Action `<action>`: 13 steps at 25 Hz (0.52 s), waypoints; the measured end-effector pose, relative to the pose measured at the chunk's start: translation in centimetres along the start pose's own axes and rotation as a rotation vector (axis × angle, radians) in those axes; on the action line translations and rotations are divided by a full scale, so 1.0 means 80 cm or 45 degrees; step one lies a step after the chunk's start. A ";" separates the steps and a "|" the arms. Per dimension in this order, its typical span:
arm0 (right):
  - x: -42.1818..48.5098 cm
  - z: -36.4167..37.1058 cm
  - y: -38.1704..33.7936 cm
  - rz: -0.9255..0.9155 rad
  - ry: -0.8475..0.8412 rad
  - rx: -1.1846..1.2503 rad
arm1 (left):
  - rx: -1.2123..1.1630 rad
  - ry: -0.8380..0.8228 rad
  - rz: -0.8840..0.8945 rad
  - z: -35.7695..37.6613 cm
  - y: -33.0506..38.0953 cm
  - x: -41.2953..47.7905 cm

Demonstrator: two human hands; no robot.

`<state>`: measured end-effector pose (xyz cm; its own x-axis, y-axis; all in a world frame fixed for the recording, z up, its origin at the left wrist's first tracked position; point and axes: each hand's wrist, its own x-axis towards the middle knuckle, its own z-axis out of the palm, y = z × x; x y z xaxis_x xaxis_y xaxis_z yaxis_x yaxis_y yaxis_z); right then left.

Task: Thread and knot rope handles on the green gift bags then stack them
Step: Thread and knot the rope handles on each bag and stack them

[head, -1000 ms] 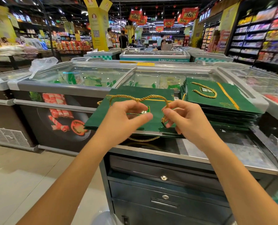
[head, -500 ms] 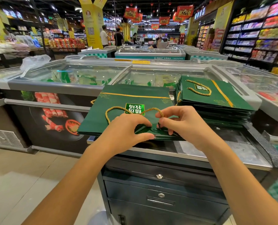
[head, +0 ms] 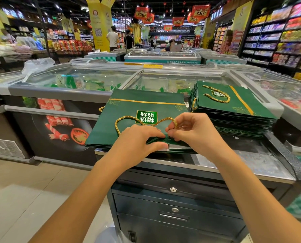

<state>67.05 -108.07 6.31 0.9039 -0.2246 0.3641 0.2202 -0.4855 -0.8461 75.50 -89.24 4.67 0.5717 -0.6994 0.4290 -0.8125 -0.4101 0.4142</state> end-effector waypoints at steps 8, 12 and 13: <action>0.000 0.000 0.006 -0.050 0.005 -0.088 | 0.144 0.074 0.052 0.006 -0.002 0.002; -0.017 -0.008 0.012 -0.113 -0.039 -0.125 | 0.207 0.113 0.059 0.007 0.004 0.003; -0.021 -0.010 0.011 -0.112 -0.047 -0.101 | 0.207 0.112 0.065 0.007 0.005 0.004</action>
<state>65.41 -108.81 5.23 0.8956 -0.1478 0.4195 0.2706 -0.5674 -0.7777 75.32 -89.96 4.49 0.5313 -0.6708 0.5173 -0.8443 -0.4697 0.2580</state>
